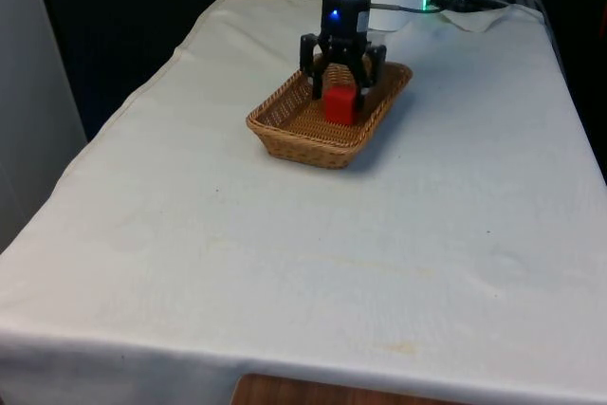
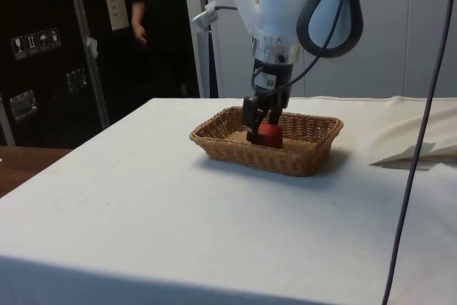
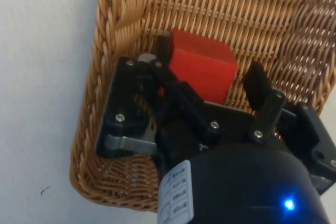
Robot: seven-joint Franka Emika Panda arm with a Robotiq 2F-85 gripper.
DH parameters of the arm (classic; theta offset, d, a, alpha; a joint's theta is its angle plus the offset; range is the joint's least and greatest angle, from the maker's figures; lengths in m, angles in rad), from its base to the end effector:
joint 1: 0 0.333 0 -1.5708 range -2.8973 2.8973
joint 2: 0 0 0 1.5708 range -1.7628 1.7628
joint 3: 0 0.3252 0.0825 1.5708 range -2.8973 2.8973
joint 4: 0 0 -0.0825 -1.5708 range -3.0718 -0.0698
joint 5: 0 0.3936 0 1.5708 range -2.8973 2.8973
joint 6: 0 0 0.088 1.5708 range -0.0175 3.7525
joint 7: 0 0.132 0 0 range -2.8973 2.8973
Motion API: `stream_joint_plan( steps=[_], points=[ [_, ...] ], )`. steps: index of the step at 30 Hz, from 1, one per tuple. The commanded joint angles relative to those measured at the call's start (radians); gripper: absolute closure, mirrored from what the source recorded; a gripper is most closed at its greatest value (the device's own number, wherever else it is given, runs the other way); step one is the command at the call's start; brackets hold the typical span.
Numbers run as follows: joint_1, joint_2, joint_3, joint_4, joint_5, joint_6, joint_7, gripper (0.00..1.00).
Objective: Pick up the cube and place it into the basket.
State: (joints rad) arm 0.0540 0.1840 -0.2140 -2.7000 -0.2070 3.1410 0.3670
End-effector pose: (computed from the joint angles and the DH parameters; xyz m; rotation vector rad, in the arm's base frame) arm 0.4347 -0.0566 0.1735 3.0398 -0.4772 0.4041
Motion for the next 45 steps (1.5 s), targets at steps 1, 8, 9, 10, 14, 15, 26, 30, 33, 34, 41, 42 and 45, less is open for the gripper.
stream_joint_plan(
  steps=[1, 8, 9, 10, 14, 15, 26, 30, 33, 34, 41, 42, 45],
  points=[
    [0.002, 0.000, -0.001, 0.001, 0.000, 0.001, 0.001, 0.25],
    [0.002, 0.000, 0.000, 0.001, 0.000, 0.000, 0.001, 0.00],
    [0.002, 0.000, 0.000, 0.001, 0.000, 0.000, 0.001, 0.00],
    [0.002, 0.000, 0.000, 0.001, 0.000, 0.000, 0.001, 0.00],
    [0.000, -0.030, -0.004, 0.004, 0.003, -0.027, 0.003, 0.00],
    [0.000, -0.011, -0.002, 0.007, 0.002, -0.005, 0.002, 0.00],
    [0.001, -0.127, -0.003, 0.032, 0.004, -0.146, 0.019, 0.00],
    [0.002, -0.162, 0.002, 0.054, 0.009, -0.203, 0.022, 0.00],
    [0.000, -0.166, 0.001, 0.061, 0.003, -0.208, 0.020, 0.00],
    [0.003, -0.175, 0.006, 0.070, 0.016, -0.233, 0.019, 0.00],
    [0.004, -0.184, 0.015, 0.127, 0.025, -0.314, 0.013, 0.00],
    [0.004, -0.183, 0.016, 0.135, 0.026, -0.325, 0.012, 0.00],
    [0.004, -0.182, 0.018, 0.149, 0.027, -0.344, 0.011, 0.00]
  ],
)
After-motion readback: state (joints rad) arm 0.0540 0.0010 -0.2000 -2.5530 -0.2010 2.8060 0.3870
